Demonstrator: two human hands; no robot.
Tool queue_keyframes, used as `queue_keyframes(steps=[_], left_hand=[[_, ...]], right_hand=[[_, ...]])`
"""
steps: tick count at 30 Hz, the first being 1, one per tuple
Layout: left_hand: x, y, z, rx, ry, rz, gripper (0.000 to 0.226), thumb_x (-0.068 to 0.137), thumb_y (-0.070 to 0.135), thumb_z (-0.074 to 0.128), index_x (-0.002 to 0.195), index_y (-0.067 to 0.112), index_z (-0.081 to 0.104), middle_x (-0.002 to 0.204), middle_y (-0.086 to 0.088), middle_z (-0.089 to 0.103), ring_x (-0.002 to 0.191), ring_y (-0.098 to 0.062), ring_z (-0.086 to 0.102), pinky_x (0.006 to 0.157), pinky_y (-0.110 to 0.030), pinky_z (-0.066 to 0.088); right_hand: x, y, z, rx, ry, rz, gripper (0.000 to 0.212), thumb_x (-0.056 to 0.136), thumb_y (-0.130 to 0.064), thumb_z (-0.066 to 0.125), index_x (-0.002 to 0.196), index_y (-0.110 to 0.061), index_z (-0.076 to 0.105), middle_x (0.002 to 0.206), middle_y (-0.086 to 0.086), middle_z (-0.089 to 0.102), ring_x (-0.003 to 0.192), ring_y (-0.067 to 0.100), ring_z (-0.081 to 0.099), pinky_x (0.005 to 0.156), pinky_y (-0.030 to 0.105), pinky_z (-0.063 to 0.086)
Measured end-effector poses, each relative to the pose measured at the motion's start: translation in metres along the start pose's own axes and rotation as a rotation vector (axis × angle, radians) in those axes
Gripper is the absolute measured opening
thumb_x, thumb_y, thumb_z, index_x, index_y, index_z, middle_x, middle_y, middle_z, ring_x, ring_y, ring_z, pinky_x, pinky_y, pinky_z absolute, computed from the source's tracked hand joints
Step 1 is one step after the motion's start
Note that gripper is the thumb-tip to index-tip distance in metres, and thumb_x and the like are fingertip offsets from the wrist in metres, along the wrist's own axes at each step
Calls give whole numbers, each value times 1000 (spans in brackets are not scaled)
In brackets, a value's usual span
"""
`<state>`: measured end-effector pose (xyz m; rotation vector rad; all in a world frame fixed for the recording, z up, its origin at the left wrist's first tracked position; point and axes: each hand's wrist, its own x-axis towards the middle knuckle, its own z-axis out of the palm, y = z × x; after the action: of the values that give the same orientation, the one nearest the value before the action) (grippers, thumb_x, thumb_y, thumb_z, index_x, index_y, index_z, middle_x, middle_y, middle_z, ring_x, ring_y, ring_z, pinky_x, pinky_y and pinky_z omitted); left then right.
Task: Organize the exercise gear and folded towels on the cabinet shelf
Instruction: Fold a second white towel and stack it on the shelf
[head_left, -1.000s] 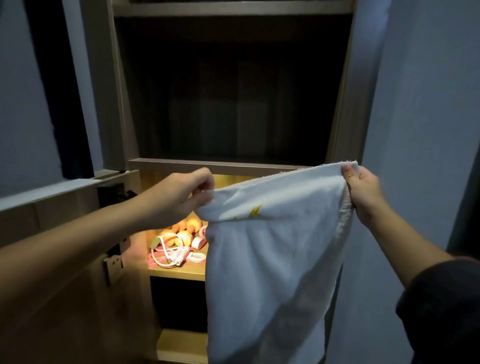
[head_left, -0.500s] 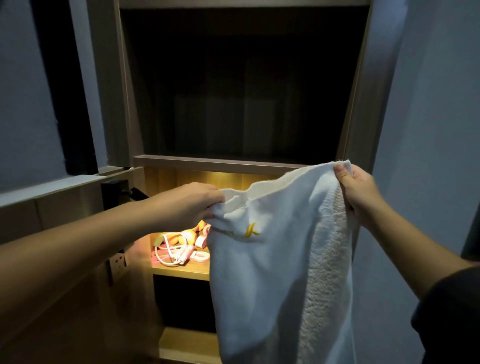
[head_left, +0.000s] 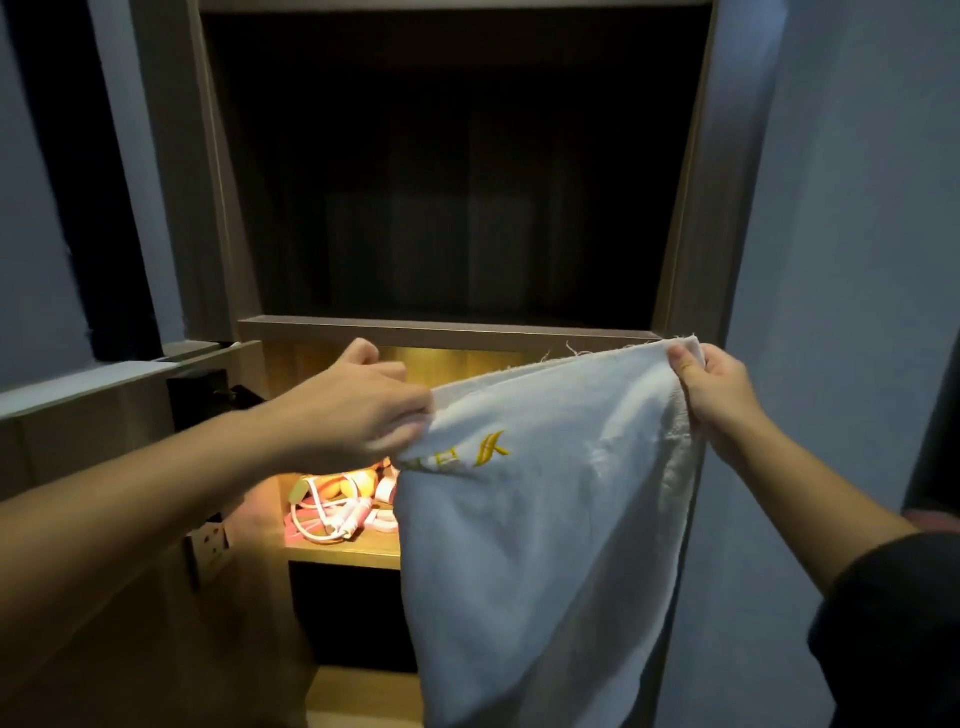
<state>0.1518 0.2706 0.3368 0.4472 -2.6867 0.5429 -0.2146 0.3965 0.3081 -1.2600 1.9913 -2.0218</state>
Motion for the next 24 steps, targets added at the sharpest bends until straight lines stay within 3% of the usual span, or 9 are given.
queue_keyframes(steps=[4,7,10,13,16,19,22,24], left_hand=[[-11,9,20,-96,-164,-47,19,94,59,44,92,40,46,88,17,52,90,-4,41,96,-27,24],[-12,11,28,-240,-305,-89,14,92,57,49,98,45,45,88,22,52,93,0,34,80,-18,25],[-8,21,32,-270,-384,-7,6,91,45,53,92,39,50,79,16,50,86,-4,40,83,-14,22],[-5,29,27,-474,-387,18,7,85,33,61,84,33,54,78,13,51,78,-7,48,73,-22,40],[-7,28,23,-615,-343,-7,6,83,25,62,84,27,56,83,8,55,76,-12,53,64,-32,48],[-1,13,22,-535,-233,-104,6,92,29,61,87,27,60,86,5,62,78,-12,58,69,-33,51],[12,0,16,-444,-162,-241,20,97,46,50,91,31,60,85,7,65,77,-10,62,64,-26,51],[18,-3,16,-338,-184,-235,26,98,50,45,101,30,61,88,7,67,77,-9,62,65,-26,52]], right_hand=[[-10,5,3,-8,-51,-25,25,98,-40,54,88,-20,63,90,4,66,83,19,60,74,36,50],[-16,5,6,-14,-117,-36,21,98,-42,54,92,-25,64,93,1,68,86,17,63,73,34,52],[-18,5,11,-41,-149,-23,21,97,-44,53,95,-25,63,96,3,67,90,20,64,77,38,55],[-17,7,9,-33,-134,-12,20,98,-41,53,95,-24,63,96,5,67,89,22,64,74,37,56],[-17,10,5,-17,-116,-2,19,98,-40,53,92,-25,63,95,5,67,88,22,64,72,35,55],[-16,10,5,-14,-93,12,20,98,-41,53,93,-25,63,96,5,68,88,22,65,75,39,56],[-14,1,11,-22,-95,-24,21,99,-40,52,92,-23,62,94,3,67,85,18,63,68,31,51],[-12,-4,15,-37,-110,-55,19,99,-40,52,93,-25,62,92,0,66,82,15,62,64,27,47]])
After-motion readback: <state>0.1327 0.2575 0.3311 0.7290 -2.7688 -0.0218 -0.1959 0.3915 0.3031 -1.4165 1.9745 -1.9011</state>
